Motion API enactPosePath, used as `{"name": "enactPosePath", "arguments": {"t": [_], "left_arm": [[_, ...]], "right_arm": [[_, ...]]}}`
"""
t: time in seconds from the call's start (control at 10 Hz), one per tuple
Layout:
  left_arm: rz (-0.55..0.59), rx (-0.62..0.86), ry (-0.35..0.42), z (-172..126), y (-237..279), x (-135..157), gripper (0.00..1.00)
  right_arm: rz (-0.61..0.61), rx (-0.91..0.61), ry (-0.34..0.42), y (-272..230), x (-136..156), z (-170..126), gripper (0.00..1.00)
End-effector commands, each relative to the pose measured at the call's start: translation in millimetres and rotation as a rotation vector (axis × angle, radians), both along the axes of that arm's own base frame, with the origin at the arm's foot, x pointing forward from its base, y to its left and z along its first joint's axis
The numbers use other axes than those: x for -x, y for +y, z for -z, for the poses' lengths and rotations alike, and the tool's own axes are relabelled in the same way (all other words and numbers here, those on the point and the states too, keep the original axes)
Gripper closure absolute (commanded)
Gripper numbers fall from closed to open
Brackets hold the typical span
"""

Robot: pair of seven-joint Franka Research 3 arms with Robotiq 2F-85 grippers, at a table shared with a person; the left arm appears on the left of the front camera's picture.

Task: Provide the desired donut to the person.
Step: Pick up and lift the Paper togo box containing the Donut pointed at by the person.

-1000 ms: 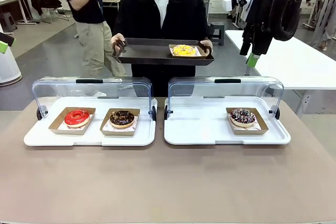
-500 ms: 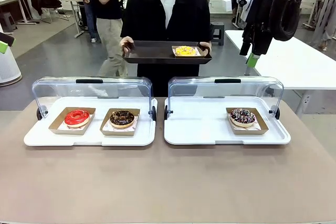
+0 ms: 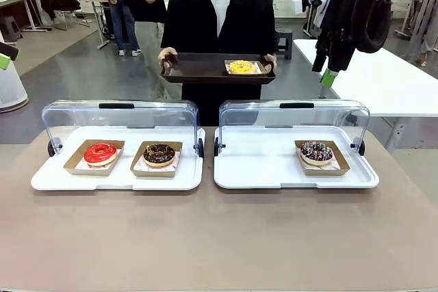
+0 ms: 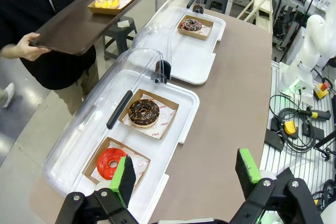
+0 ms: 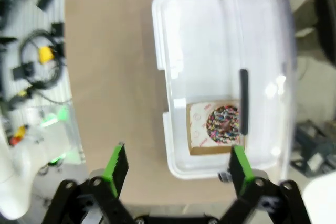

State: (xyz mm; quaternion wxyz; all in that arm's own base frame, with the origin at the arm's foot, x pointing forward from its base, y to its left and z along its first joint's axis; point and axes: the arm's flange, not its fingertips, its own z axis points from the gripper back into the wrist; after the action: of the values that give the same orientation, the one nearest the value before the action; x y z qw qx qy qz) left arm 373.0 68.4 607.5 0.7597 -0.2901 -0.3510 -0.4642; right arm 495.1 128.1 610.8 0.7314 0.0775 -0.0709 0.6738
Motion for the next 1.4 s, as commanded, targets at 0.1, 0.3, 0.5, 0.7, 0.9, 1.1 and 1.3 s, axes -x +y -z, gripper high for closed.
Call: {"name": "enactPosePath", "arguments": {"t": [0.1,0.3,0.5,0.7,0.9,1.1,1.3], "left_arm": [[0.004,0.019,-0.007,-1,-1,1,0.0],[0.004,0.019,-0.007,-1,-1,1,0.0],[0.004,0.019,-0.007,-1,-1,1,0.0],[0.004,0.019,-0.007,-1,-1,1,0.0],[0.004,0.019,-0.007,-1,-1,1,0.0],[0.004,0.019,-0.007,-1,-1,1,0.0],[0.004,0.019,-0.007,-1,-1,1,0.0]], "right_arm": [[0.006,-0.339,0.023,-76,-1,-2,0.0],[-0.058,-0.548,-0.012,-117,-10,10,0.0],[-0.174,-0.795,-0.05,-143,-20,24,0.0],[-0.076,-0.907,-0.107,-166,-29,44,0.0],[0.061,-0.915,-0.073,-189,-32,67,0.0],[0.122,-0.9,-0.051,-216,-32,79,0.0],[0.138,-0.922,-0.013,-240,-34,88,0.0]]}}
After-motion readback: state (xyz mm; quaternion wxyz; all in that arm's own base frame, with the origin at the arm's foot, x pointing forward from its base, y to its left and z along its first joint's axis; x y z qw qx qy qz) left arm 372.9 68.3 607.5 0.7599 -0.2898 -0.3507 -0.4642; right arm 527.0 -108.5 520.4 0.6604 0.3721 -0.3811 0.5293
